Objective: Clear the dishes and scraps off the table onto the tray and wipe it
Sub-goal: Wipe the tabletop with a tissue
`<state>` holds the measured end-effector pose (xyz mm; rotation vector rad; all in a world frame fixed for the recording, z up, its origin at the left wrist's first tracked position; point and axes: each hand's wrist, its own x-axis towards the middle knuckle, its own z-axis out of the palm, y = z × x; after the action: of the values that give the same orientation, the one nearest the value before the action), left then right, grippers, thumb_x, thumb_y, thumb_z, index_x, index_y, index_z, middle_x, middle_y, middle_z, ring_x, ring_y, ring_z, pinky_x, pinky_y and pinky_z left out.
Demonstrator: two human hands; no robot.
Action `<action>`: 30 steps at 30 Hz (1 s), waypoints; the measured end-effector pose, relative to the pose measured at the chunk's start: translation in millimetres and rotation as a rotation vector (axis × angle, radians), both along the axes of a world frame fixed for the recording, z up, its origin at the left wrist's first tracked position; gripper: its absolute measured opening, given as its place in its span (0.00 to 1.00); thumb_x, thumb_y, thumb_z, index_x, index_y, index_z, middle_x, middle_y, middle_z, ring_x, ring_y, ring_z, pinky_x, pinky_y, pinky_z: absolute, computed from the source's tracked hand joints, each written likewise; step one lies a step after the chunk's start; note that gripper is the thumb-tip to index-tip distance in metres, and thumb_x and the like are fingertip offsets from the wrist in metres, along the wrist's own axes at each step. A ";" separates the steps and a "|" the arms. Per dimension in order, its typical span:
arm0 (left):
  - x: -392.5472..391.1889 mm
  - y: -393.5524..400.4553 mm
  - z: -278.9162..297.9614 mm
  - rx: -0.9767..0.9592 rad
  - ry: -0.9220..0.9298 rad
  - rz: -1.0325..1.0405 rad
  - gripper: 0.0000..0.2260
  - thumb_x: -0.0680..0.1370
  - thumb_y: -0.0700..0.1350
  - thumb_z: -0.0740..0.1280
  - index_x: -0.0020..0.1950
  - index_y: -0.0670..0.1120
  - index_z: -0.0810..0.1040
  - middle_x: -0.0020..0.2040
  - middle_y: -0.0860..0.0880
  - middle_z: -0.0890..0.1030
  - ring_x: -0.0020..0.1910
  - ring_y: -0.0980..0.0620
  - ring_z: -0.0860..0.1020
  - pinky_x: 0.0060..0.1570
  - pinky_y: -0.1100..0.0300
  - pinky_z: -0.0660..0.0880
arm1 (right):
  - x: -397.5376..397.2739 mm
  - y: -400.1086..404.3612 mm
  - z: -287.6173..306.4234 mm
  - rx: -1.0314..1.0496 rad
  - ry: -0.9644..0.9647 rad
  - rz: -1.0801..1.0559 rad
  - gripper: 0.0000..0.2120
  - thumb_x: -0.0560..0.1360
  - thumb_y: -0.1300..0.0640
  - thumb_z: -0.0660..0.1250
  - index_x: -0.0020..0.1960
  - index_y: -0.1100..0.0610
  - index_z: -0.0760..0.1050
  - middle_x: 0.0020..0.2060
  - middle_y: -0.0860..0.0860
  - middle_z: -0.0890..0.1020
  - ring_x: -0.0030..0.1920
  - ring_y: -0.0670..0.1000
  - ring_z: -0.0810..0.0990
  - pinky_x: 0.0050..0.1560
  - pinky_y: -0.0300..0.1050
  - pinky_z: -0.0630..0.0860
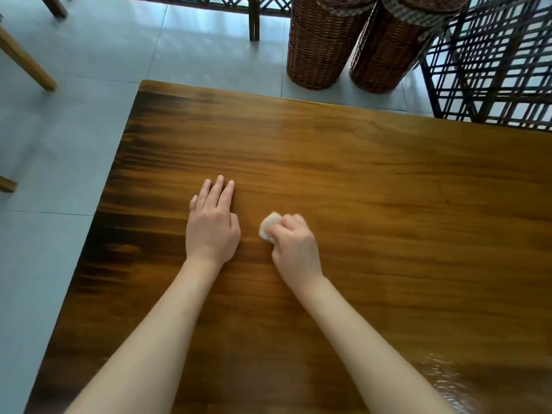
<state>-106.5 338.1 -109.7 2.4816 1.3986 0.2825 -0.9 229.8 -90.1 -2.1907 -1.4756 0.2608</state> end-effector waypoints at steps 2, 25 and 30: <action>0.1 -0.5 1.3 -0.003 -0.005 0.011 0.21 0.79 0.42 0.59 0.73 0.46 0.65 0.73 0.45 0.64 0.74 0.45 0.59 0.70 0.51 0.54 | 5.4 -31.1 0.3 -0.015 -0.012 0.031 0.08 0.66 0.73 0.71 0.42 0.63 0.82 0.36 0.54 0.80 0.39 0.52 0.77 0.35 0.44 0.78; 217.3 -132.8 19.1 -0.046 -0.099 -0.223 0.21 0.77 0.42 0.59 0.71 0.47 0.67 0.73 0.45 0.64 0.74 0.47 0.57 0.72 0.51 0.49 | 273.7 -133.1 16.6 0.128 0.086 -0.775 0.14 0.74 0.69 0.59 0.45 0.57 0.81 0.46 0.55 0.81 0.44 0.46 0.74 0.43 0.33 0.69; 236.0 -139.5 1.6 -0.044 -0.067 -0.141 0.22 0.78 0.45 0.59 0.72 0.47 0.66 0.73 0.45 0.65 0.74 0.46 0.58 0.71 0.51 0.49 | 301.6 -117.4 6.3 0.126 0.109 -0.768 0.10 0.75 0.65 0.60 0.41 0.55 0.78 0.49 0.53 0.76 0.44 0.46 0.72 0.37 0.27 0.63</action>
<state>129.5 198.7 -108.2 2.4951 1.1843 0.2986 300.7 112.4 -83.8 -2.4042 -0.4995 0.0193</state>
